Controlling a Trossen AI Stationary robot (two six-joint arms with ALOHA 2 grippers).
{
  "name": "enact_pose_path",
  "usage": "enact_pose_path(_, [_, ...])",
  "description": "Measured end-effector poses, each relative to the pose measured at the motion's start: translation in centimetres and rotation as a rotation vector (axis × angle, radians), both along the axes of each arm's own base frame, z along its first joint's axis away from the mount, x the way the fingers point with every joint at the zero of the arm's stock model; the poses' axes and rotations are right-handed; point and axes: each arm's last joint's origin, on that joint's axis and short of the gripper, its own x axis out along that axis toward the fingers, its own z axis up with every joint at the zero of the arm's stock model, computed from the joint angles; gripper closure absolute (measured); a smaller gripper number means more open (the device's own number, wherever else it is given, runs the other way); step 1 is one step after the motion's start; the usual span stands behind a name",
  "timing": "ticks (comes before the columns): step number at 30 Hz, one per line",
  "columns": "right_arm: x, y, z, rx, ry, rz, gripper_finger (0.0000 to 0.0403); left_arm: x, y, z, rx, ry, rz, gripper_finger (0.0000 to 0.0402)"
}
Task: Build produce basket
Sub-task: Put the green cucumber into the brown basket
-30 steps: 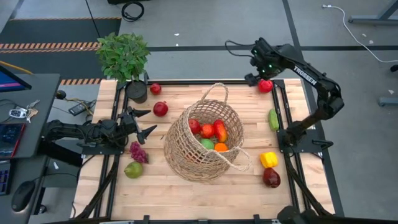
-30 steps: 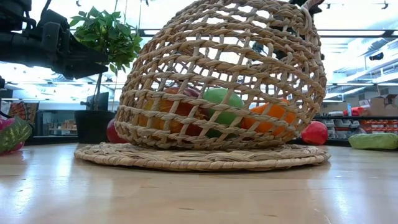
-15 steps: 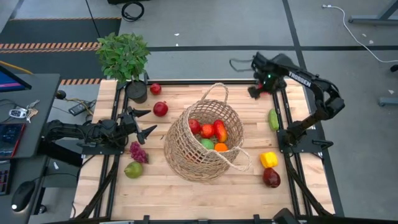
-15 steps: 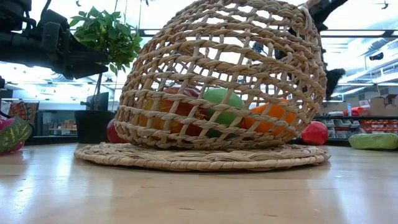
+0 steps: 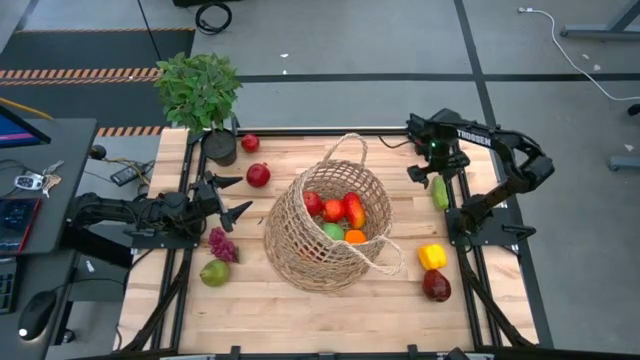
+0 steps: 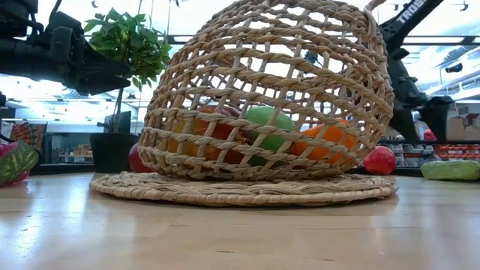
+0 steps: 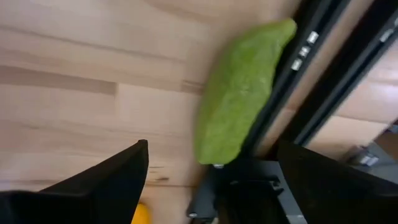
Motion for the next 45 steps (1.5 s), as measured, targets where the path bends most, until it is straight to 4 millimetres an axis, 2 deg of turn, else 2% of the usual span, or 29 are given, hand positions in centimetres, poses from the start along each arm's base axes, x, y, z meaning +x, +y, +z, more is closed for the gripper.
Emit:
enact_pose_path(5, [-0.7, 0.9, -1.5, 0.042, 0.045, -0.01, 0.0053, 0.0, 0.0, 0.0, 0.0, 0.0, 0.0, 0.0004])
enact_pose_path(11, [-1.1, 1.2, -3.3, 0.001, 0.052, -0.028, 0.0056, 0.0, 0.0, 0.0, 0.0, 0.0, 0.0, 0.0004])
enact_pose_path(24, [-1.0, 1.4, -4.7, -0.027, 0.002, -0.051, 0.0063, 0.0, 0.0, 0.0, 0.0, 0.0, 0.0, 0.0004])
enact_pose_path(38, [-0.5, 1.0, -4.9, -0.054, -0.069, -0.077, 0.0214, 0.0, 0.0, 0.0, 0.0, 0.0, 0.0, 0.0004])
enact_pose_path(45, [-0.2, 1.0, -4.9, -0.011, -0.16, -0.084, 0.023, 0.0, 0.0, 0.0, 0.0, 0.0, 0.0, 0.0004])
